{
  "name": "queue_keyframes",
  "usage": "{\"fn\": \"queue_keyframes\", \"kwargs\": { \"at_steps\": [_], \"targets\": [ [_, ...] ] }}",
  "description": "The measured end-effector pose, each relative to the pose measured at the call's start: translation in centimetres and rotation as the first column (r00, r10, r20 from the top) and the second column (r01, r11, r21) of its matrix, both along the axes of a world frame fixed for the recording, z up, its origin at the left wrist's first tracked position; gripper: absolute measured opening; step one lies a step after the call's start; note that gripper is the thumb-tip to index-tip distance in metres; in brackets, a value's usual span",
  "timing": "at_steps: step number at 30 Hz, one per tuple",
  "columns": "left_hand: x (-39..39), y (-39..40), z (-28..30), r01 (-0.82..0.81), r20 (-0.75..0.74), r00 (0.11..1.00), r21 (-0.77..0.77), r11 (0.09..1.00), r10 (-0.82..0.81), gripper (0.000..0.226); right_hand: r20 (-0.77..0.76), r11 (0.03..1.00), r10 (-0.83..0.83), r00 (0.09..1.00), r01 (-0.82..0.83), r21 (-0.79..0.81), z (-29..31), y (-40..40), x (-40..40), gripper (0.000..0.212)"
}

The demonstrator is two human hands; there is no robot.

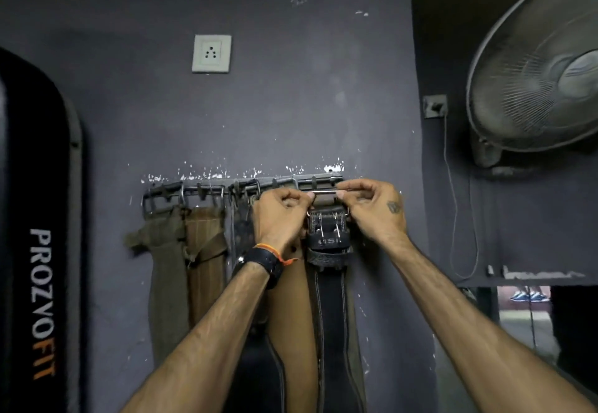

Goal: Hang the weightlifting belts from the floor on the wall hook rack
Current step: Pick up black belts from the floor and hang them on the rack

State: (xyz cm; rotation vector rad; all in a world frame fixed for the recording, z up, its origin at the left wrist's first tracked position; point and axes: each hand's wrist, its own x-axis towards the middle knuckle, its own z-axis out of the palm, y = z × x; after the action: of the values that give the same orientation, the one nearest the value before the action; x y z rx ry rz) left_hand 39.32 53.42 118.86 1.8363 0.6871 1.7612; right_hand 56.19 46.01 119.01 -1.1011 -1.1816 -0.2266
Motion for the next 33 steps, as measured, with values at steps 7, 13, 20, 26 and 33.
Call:
{"fn": "queue_keyframes", "kwargs": {
  "at_steps": [7,13,20,26,33],
  "targets": [
    [1.0,2.4,3.0,-0.127,-0.023,0.991,0.115,0.985,0.131,0.008,0.026,0.992,-0.079,0.997,0.076,0.100,2.6,1.4,0.0,0.005],
    [1.5,3.3,4.5,-0.256,-0.073,0.958,0.219,0.941,0.278,0.010,0.013,0.975,-0.220,0.976,0.219,0.046,4.2,2.4,-0.4,0.009],
    [0.8,3.4,5.2,-0.267,-0.210,0.917,0.310,0.912,0.340,0.008,0.293,0.902,-0.339,0.894,0.398,-0.170,6.4,1.2,-0.5,0.011],
    [0.7,3.4,4.0,-0.253,-0.174,0.930,0.334,0.908,0.323,0.010,0.275,0.945,-0.265,0.924,0.305,-0.116,4.5,0.8,0.1,0.015],
    [1.2,3.4,4.8,-0.244,-0.203,0.922,0.359,0.901,0.331,0.015,0.071,0.958,-0.249,0.966,0.256,-0.130,4.4,1.6,1.5,0.019]
  ]
}}
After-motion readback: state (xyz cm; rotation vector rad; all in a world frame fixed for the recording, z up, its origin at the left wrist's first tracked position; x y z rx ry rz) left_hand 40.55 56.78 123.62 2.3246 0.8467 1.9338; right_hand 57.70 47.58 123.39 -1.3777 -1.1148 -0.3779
